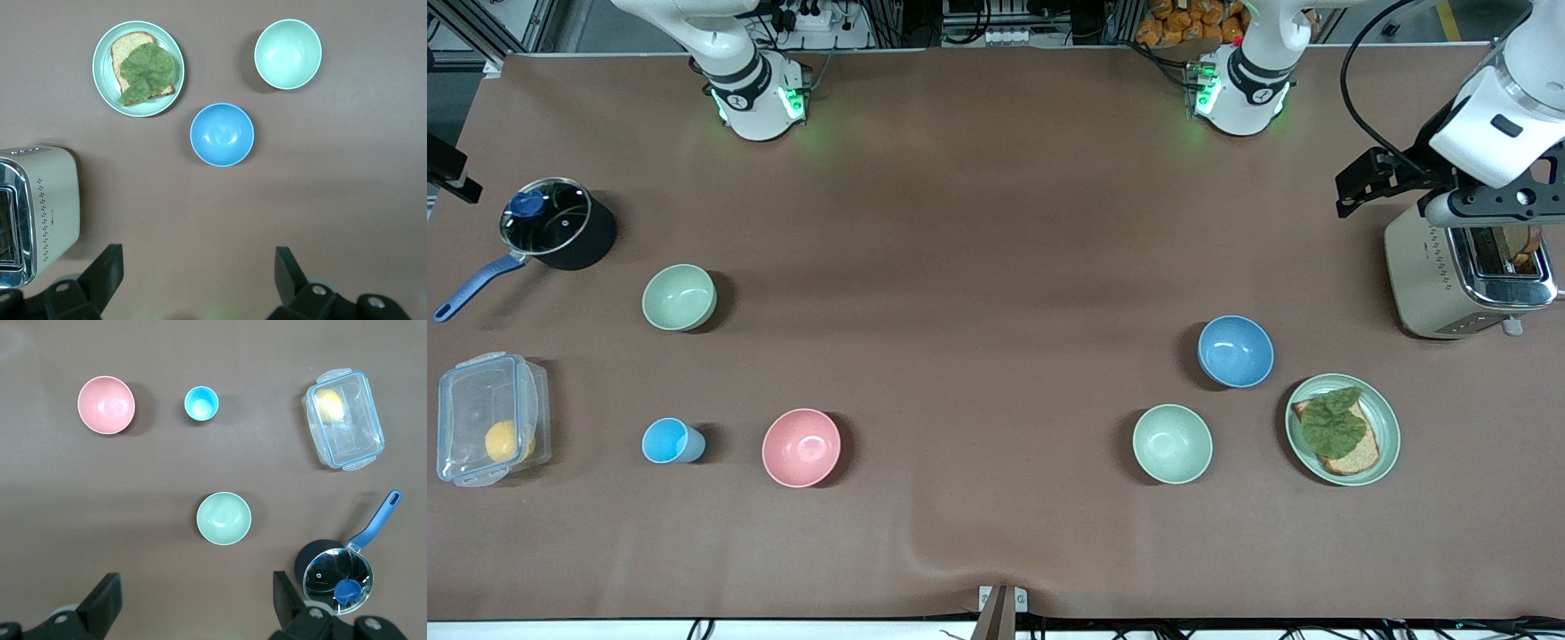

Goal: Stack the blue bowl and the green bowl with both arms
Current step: 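Move the left gripper to the blue bowl while the right gripper reaches the green bowl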

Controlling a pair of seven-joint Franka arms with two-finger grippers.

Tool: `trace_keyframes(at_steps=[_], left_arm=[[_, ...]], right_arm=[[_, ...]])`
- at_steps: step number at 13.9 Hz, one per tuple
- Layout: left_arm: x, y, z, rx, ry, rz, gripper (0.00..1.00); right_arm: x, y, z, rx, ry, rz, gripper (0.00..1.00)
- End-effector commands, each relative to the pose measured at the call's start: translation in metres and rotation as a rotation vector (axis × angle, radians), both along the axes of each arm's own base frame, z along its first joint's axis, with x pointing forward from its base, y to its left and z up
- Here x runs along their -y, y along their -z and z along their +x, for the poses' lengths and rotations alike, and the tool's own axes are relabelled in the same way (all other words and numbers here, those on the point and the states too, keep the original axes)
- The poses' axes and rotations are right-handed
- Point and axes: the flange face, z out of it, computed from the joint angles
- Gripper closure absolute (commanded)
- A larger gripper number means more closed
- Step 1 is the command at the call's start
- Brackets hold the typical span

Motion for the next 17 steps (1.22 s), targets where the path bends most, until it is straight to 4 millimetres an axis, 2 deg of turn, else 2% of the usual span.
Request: trace_keyframes(at_steps=[1, 5, 7, 9, 10, 11, 14, 17], left_arm=[[-0.006, -0.006, 0.022, 0.018, 0.018, 0.057, 0.00], [-0.012, 0.033, 0.044, -0.042, -0.002, 0.089, 0.00], [-0.019, 0.054, 0.054, -0.073, -0.014, 0.088, 0.00], [-0.033, 0.063, 0.057, -0.091, -0.037, 0.077, 0.00], [-0.036, 0.074, 0.059, -0.114, -0.039, 0.070, 0.00], [-0.034, 0.090, 0.060, -0.147, -0.038, 0.050, 0.00], [-0.024, 0.144, 0.067, -0.240, -0.018, 0.045, 0.00], [-0.016, 0.220, 0.070, -0.228, -0.014, 0.010, 0.00]], right_arm=[[-0.002, -0.003, -0.001, -0.002, -0.006, 0.007, 0.00], [-0.001, -0.001, 0.001, 0.004, -0.004, 0.003, 0.00], [-0.001, 0.018, 0.006, -0.035, -0.004, 0.006, 0.00], [0.002, 0.021, 0.007, -0.038, 0.000, 0.002, 0.00], [0.004, 0.031, 0.012, -0.058, -0.001, -0.001, 0.00], [0.008, 0.055, 0.016, -0.108, -0.001, 0.005, 0.00], [0.024, 0.098, 0.022, -0.126, 0.026, 0.021, 0.00], [0.029, 0.179, 0.030, -0.105, 0.034, 0.022, 0.00]])
